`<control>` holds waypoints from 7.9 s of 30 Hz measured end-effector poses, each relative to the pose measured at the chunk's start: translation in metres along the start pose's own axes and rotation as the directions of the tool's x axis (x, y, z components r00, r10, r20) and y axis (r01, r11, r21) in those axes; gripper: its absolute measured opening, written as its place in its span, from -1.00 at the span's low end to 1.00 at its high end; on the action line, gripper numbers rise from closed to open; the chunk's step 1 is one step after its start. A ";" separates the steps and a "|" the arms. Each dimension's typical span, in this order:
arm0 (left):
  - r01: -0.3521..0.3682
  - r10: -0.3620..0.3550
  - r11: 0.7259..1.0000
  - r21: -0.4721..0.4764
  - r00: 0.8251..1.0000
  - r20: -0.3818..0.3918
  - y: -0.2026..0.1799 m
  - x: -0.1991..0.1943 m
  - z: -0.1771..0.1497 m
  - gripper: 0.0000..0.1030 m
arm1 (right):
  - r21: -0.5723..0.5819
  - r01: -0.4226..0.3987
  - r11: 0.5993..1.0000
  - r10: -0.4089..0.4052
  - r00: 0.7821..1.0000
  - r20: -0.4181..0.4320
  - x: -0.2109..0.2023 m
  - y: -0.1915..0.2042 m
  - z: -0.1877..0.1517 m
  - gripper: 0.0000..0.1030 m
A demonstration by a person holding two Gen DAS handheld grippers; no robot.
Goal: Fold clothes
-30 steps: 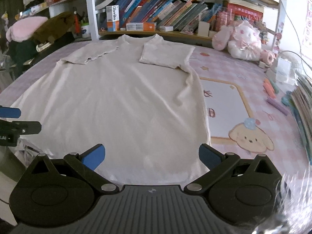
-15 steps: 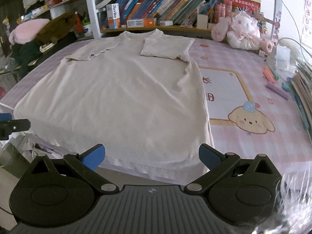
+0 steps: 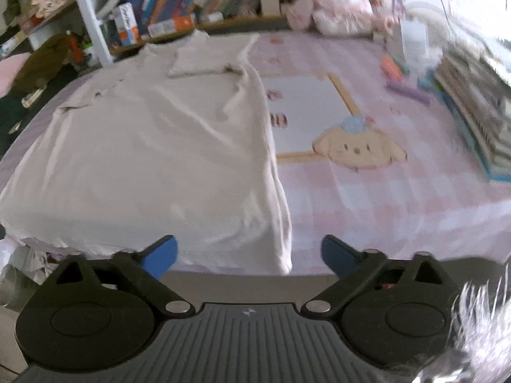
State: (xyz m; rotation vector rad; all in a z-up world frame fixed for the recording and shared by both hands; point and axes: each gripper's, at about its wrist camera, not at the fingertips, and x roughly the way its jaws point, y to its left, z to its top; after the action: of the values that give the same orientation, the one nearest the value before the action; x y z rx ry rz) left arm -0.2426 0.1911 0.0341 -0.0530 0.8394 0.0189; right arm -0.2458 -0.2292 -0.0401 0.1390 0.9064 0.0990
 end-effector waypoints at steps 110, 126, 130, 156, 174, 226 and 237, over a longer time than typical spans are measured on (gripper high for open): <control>0.481 -0.309 0.735 -0.478 0.865 0.396 0.104 0.137 0.212 -0.98 | 0.535 -0.562 0.631 0.422 0.827 0.371 0.072 -0.097 0.236 -0.88; 0.362 -0.315 0.768 -0.528 0.932 0.181 0.101 0.287 0.266 -1.00 | 0.677 -0.337 0.654 0.261 0.941 0.216 0.203 -0.080 0.287 -0.88; 0.366 -0.319 0.762 -0.534 0.930 0.181 0.105 0.295 0.273 -1.00 | 0.703 -0.295 0.647 0.232 0.954 0.188 0.220 -0.081 0.288 -0.88; 0.247 -0.244 0.967 0.056 0.969 -0.046 -0.052 0.267 0.248 -0.80 | 0.492 -0.291 0.820 0.268 0.956 0.117 0.238 -0.060 0.330 0.00; 0.252 -0.258 0.885 0.391 0.965 -0.037 -0.154 0.275 0.259 -0.79 | -0.304 -0.111 0.946 0.121 0.993 0.014 0.254 0.096 0.291 0.08; 0.007 -0.115 0.650 0.760 0.989 0.089 -0.139 0.277 0.240 -0.75 | -0.687 0.074 0.723 0.055 0.985 0.165 0.256 0.134 0.309 0.00; -0.096 -0.083 0.358 0.929 0.987 0.134 -0.129 0.298 0.238 -0.28 | -0.914 0.154 0.375 0.007 0.986 0.169 0.278 0.155 0.292 -0.03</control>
State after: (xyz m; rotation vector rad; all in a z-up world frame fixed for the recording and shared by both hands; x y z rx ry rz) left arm 0.1383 0.0737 -0.0244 1.0712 0.5745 -0.4677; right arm 0.1505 -0.0587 -0.0532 -0.9822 0.5834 0.5092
